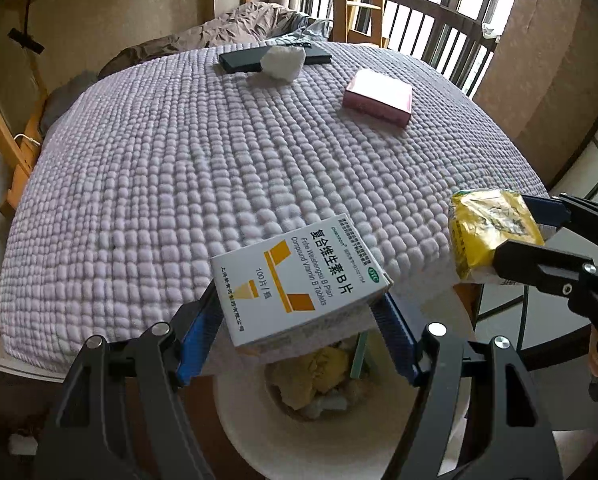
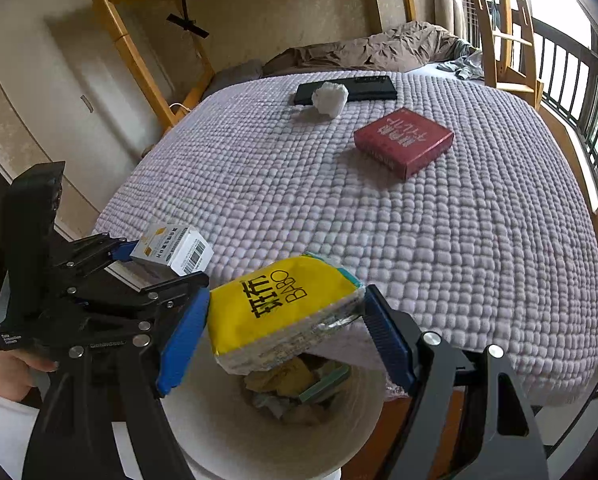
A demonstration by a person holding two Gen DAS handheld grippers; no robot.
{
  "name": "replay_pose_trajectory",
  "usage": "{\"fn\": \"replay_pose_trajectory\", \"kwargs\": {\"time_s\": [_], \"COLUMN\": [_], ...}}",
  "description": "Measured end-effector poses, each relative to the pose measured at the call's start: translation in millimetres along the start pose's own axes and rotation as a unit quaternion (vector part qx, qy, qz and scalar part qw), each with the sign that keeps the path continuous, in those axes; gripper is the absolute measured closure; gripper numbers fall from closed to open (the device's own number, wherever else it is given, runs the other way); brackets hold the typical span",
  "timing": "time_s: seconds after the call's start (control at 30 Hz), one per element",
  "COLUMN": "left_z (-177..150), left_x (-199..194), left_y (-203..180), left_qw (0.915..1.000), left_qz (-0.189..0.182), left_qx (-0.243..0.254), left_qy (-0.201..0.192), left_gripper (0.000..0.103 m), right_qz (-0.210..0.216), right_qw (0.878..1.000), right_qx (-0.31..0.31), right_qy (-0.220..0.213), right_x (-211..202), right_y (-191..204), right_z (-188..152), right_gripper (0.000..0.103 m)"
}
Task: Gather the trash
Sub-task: 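Carry the medicine box and yellow tissue pack with both tools toward the bin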
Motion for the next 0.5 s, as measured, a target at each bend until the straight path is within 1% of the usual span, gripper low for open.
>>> {"fn": "replay_pose_trajectory", "kwargs": {"time_s": [0.5], "left_z": [-21.1], "left_x": [6.6], "left_y": [-12.0], "left_qw": [0.9995], "left_qz": [-0.004], "left_qx": [0.011], "left_qy": [0.028], "left_gripper": [0.029], "right_qz": [0.016], "right_qw": [1.0], "right_qx": [0.005], "right_qy": [0.026], "right_x": [3.7], "right_y": [1.0], "right_z": [-28.8], "right_gripper": [0.027]}}
Point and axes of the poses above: each gripper's, at about its wrist camera, not at the fingertips, and x roughly the way its jaws point, y to its left, z to its top, the point moved 2 cm from there along x, roughly the way its jaws point, and after that the axes turned 12 degrees about y, right-handed, at the moved point
